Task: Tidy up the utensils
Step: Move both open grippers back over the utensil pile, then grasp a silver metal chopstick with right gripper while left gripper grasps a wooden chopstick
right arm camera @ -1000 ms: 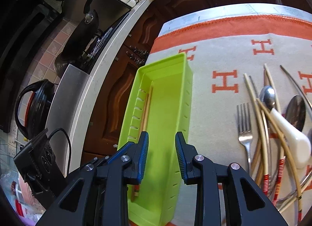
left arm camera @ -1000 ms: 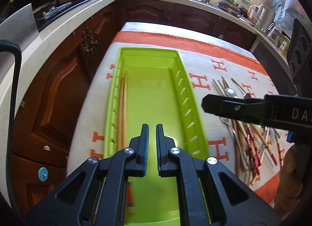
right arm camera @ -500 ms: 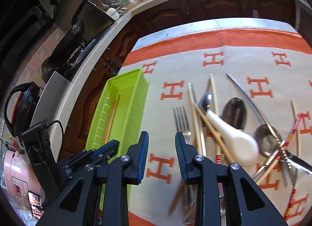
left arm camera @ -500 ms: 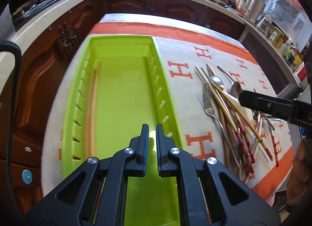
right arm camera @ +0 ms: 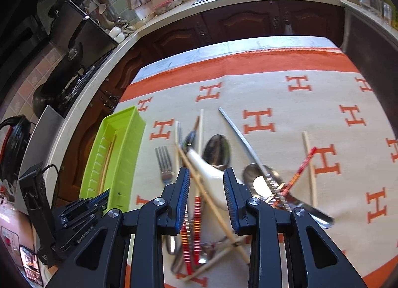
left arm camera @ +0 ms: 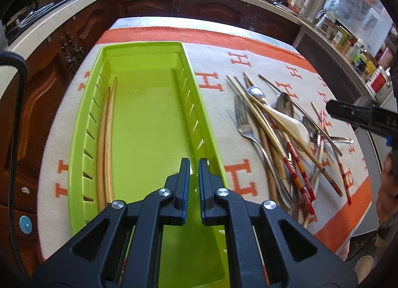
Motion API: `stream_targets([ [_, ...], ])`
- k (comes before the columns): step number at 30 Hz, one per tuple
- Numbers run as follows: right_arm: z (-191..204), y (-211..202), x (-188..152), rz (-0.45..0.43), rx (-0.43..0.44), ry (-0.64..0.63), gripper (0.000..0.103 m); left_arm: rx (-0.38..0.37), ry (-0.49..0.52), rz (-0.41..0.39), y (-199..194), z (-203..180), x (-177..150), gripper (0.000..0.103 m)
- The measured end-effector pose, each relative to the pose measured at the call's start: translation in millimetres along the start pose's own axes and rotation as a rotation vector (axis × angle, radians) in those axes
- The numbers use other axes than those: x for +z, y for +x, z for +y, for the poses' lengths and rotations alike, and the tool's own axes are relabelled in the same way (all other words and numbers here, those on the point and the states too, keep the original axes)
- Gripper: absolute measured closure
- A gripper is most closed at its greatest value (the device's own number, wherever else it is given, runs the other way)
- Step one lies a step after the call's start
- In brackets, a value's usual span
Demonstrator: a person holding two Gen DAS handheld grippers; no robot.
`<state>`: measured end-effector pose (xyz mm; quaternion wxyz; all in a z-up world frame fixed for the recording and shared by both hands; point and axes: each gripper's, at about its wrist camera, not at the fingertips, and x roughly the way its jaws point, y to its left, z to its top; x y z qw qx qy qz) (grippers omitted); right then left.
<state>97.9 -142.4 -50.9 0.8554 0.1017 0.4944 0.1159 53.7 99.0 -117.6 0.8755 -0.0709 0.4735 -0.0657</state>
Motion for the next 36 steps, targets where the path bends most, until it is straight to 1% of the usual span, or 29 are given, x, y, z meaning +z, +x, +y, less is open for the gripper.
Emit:
stream_targets([
  [4, -14.3, -8.3, 2.9, -0.011, -0.046, -0.008, 0.075, 0.002, 0.016, 0.004, -1.6, -9.0, -3.0, 0.099],
  [8, -26.9, -19.6, 5.4, -0.011, -0.089, -0.034, 0.075, 0.003, 0.006, 0.010, -10.2, -10.0, -3.2, 0.099],
  [11, -31.9, -29.7, 6.9, -0.011, -0.109, -0.059, 0.075, 0.038, 0.018, -0.004, -22.0, -13.2, -1.2, 0.099],
  [16, -41.2, -39.5, 10.0, 0.002, -0.094, -0.075, 0.075, 0.064, 0.018, -0.048, -50.5, -23.0, 6.3, 0.099],
  [18, -42.3, -38.6, 11.0, 0.013, -0.086, -0.082, 0.075, 0.058, 0.019, -0.062, -59.8, -30.0, 10.5, 0.099],
  [21, -45.9, -31.6, 14.7, 0.041, -0.060, -0.103, 0.075, 0.021, 0.023, -0.065, -68.4, -48.3, 16.1, 0.098],
  [23, -47.5, -22.3, 16.6, 0.062, -0.050, -0.117, 0.075, -0.020, 0.015, -0.046, -65.0, -62.7, 20.1, 0.097],
  [27, -51.8, 3.5, 19.0, 0.114, -0.024, -0.142, 0.075, -0.094, -0.034, 0.045, -40.0, -87.3, 26.6, 0.096],
  [30, -51.4, 22.6, 18.1, 0.151, -0.009, -0.180, 0.079, -0.136, -0.080, 0.109, -18.4, -101.2, 30.4, 0.096],
  [32, -50.1, 34.3, 16.4, 0.173, -0.003, -0.212, 0.083, -0.156, -0.100, 0.135, -6.3, -109.4, 31.6, 0.096],
  [36, -51.1, 52.0, 12.6, 0.208, -0.015, -0.260, 0.086, -0.167, -0.127, 0.161, 11.0, -120.8, 33.3, 0.096],
])
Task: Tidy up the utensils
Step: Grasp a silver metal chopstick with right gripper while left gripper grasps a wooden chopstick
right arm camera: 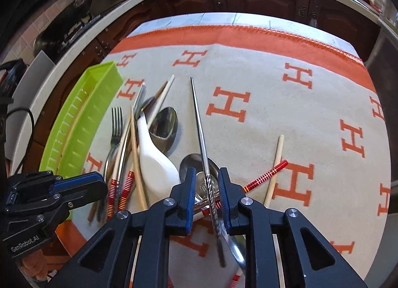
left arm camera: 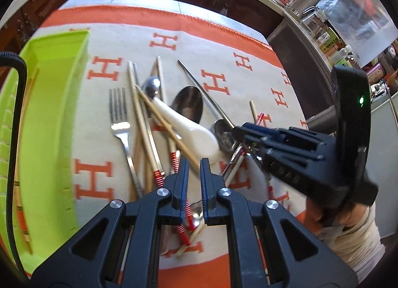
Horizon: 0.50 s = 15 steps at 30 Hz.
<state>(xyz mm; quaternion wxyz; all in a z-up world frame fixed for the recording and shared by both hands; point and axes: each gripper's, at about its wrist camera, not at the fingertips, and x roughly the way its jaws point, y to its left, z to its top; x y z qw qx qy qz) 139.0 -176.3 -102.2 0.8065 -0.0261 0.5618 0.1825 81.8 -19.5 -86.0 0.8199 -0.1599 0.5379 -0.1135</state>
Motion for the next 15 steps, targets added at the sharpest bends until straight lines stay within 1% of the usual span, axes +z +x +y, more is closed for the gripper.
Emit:
stream_targets([
  [4, -0.8, 10.7, -1.2, 0.013, -0.001, -0.036, 0.096, 0.005, -0.026, 0.022, 15.5, -5.5, 5.2, 0.096],
  [8, -2.5, 7.3, -4.6, -0.024, 0.009, -0.037, 0.097, 0.014, -0.052, 0.050, 27.3, -6.9, 8.2, 0.096],
  [12, -13.4, -9.9, -9.9, -0.072, 0.072, 0.035, 0.097, 0.035, -0.071, 0.079, 37.2, -6.7, 8.8, 0.096],
  [15, -19.8, -22.8, -14.1, -0.102, 0.123, 0.079, 0.097, 0.053, -0.066, 0.073, 40.2, -10.1, 10.0, 0.096],
])
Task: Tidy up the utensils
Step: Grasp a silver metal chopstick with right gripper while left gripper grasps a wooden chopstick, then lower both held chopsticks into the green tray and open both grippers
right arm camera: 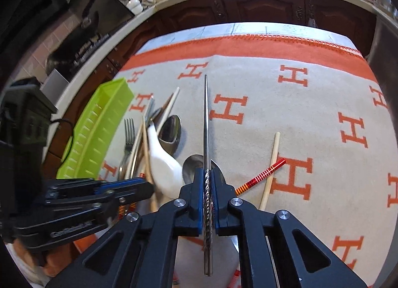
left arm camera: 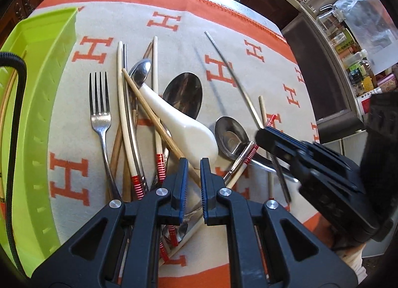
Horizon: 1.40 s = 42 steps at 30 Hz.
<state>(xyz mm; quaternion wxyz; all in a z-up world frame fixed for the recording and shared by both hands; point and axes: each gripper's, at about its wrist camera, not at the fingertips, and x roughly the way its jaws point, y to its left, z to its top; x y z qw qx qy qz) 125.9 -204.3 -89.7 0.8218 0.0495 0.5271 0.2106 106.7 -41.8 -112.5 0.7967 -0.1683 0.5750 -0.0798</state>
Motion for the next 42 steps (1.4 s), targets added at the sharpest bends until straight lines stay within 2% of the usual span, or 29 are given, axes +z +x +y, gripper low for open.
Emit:
stream_targets([
  [6, -4.7, -14.8, -7.2, -0.023, 0.041, 0.033, 0.097, 0.033, -0.016, 0.030, 5.8, -5.3, -0.9, 0.095],
  [11, -9.6, -26.3, -15.8, -0.037, 0.060, 0.049, 0.097, 0.069, -0.059, 0.055, 11.2, -1.7, -1.3, 0.080],
  [13, -11.7, -28.8, -18.9, -0.041, 0.065, 0.056, 0.097, 0.062, -0.075, 0.066, 14.5, 1.0, -1.6, 0.080],
  [17, -14.8, -28.3, -23.5, -0.039, 0.074, 0.071, 0.097, 0.069, -0.063, 0.041, 16.7, -4.7, -0.2, 0.080],
  [19, -15.6, -27.4, -24.7, -0.036, 0.078, 0.076, 0.097, 0.072, -0.058, 0.026, 19.0, -8.3, 0.6, 0.084],
  [20, -15.5, -27.9, -25.5, -0.035, 0.079, 0.077, 0.097, 0.068, -0.052, 0.019, 19.4, -9.0, 0.4, 0.091],
  [23, -13.5, -30.6, -25.9, -0.038, 0.083, 0.077, 0.097, 0.054, -0.031, -0.008, 13.2, -12.5, -1.9, 0.099],
  [27, -3.5, -40.9, -25.9, -0.042, 0.108, 0.064, 0.097, 0.031, 0.020, -0.072, -14.0, -15.3, -4.9, 0.099],
  [33, 32.3, -59.0, -19.7, -0.052, 0.163, 0.035, 0.097, 0.041, 0.071, -0.188, -79.8, -1.2, -7.5, 0.099],
  [37, 69.3, -65.2, -12.1, -0.058, 0.207, 0.014, 0.097, 0.135, 0.113, -0.285, -132.3, 22.5, -10.9, 0.099],
  [42, 124.0, -56.6, 0.6, -0.044, 0.258, 0.021, 0.097, 0.290, 0.160, -0.351, -169.0, 56.9, -10.7, 0.099],
])
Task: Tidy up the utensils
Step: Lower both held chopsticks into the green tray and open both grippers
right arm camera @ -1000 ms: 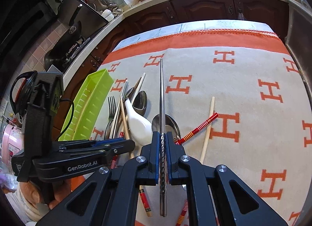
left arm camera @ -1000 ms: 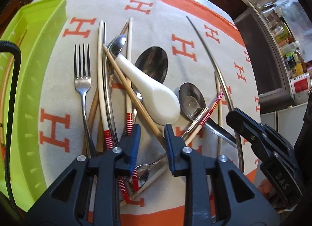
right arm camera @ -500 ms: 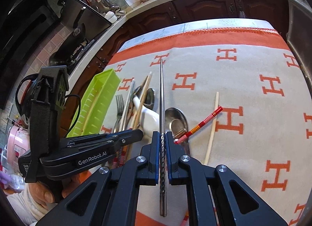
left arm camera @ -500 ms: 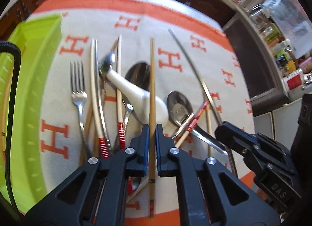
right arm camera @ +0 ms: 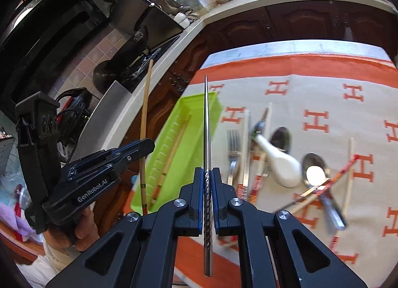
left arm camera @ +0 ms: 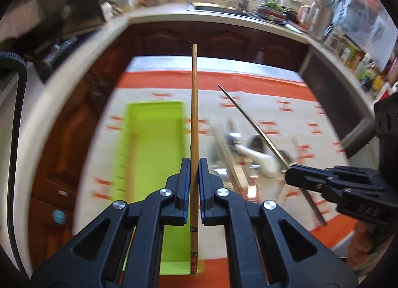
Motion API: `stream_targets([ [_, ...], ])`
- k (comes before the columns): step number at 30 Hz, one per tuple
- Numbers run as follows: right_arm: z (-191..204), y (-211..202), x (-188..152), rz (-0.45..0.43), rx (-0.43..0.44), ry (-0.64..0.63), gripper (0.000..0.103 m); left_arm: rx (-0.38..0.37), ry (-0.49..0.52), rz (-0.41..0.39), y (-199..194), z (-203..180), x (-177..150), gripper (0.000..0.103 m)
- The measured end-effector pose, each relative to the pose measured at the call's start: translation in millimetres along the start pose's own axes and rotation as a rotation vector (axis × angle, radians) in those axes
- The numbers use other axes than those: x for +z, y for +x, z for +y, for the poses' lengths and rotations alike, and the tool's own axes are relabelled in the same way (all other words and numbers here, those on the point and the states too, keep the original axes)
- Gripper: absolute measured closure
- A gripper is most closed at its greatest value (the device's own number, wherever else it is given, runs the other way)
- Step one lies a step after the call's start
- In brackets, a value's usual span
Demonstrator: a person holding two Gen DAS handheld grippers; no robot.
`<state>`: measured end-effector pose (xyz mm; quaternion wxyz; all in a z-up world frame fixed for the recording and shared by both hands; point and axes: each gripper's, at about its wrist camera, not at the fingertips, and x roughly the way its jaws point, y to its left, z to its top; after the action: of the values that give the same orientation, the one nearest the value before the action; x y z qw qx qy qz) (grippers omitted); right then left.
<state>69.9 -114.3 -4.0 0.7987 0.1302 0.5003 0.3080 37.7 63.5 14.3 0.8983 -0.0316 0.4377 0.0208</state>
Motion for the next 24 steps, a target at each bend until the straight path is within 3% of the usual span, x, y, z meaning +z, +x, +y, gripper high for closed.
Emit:
stream_targets([
  [7, 55.0, 60.7, 6.7, 0.045, 0.003, 0.057, 0.097, 0.025, -0.016, 0.042, 23.0, 63.0, -9.1, 0.099],
  [16, 70.8, 137.5, 14.3, 0.097, -0.041, 0.111, 0.096, -0.033, -0.015, 0.077, 63.2, 83.7, -23.4, 0.099],
  [18, 68.2, 148.5, 14.9, 0.114, -0.042, 0.116, 0.093, -0.045, -0.021, 0.078, 66.3, 84.9, -22.7, 0.099],
  [20, 66.8, 154.8, 15.7, 0.113, -0.048, 0.116, 0.081, -0.050, -0.025, 0.080, 68.8, 87.0, -22.2, 0.099],
  [24, 65.7, 157.7, 17.6, 0.091, -0.055, 0.098, 0.073, -0.050, -0.020, 0.076, 70.0, 85.7, -22.2, 0.099],
])
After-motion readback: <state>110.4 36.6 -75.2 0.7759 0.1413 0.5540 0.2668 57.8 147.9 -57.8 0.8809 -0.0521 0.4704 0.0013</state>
